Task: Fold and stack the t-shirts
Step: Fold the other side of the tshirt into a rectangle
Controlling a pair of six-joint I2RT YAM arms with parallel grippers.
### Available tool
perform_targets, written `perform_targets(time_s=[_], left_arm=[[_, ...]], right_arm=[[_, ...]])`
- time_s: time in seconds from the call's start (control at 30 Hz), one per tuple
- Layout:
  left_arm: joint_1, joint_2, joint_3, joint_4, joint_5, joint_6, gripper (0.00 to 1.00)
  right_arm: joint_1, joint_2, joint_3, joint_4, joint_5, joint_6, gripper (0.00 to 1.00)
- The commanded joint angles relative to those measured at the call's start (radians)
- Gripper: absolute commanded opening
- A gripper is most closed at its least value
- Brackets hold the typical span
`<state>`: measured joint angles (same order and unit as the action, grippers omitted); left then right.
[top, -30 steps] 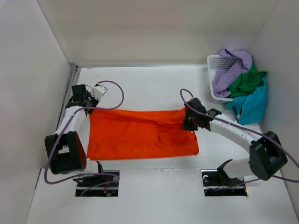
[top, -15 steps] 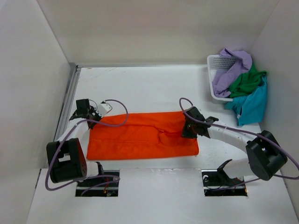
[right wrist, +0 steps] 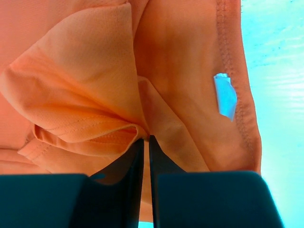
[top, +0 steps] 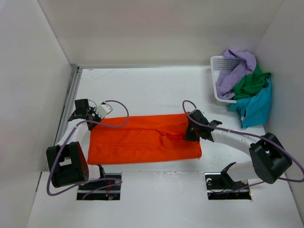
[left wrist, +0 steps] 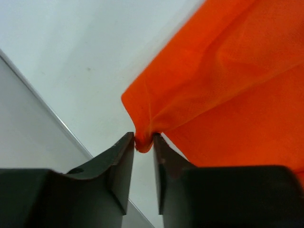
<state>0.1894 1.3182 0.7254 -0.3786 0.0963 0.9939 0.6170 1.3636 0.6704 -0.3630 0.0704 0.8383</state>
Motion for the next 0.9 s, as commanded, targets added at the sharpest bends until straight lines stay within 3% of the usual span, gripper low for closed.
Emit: perform_targets(time_s=[0.0,0.17,0.3,0.33,0.5,0.6,0.73,0.87], left_arm=[[0.014,-0.045,-0.009,-0.104,0.002,0.075,0.25],[0.045,-0.080,0.023,-0.213,-0.049,0.103,0.33],[0.042,-0.079,0.091,-0.331,-0.064,0.100,0.46],[0.041,-0.079,0.120,-0.365,-0.072,0.103,0.51],[-0.018,-0.099,0.247,-0.410,-0.064,0.074,0.57],[-0.124,-0.105,0.299,-0.408,-0.061,0.048,0.59],[-0.346,-0.094,0.325,-0.350,-0.044,0.000,0.64],[-0.564,-0.034,0.341,-0.313,-0.026,-0.063,0.65]], right_arm=[[0.006,-0.017,-0.021,0.038,-0.020,0.007,0.18],[0.023,-0.165,-0.068,-0.051,-0.021,0.025,0.25],[0.039,-0.322,-0.031,-0.171,-0.020,-0.004,0.33],[0.040,-0.340,-0.022,-0.186,-0.015,-0.010,0.33],[-0.006,-0.312,0.004,-0.124,-0.027,-0.054,0.42],[-0.003,-0.223,0.038,-0.061,-0.043,-0.090,0.47],[-0.003,-0.100,0.081,0.002,-0.044,-0.126,0.54],[-0.003,-0.021,0.106,0.041,-0.052,-0.136,0.50]])
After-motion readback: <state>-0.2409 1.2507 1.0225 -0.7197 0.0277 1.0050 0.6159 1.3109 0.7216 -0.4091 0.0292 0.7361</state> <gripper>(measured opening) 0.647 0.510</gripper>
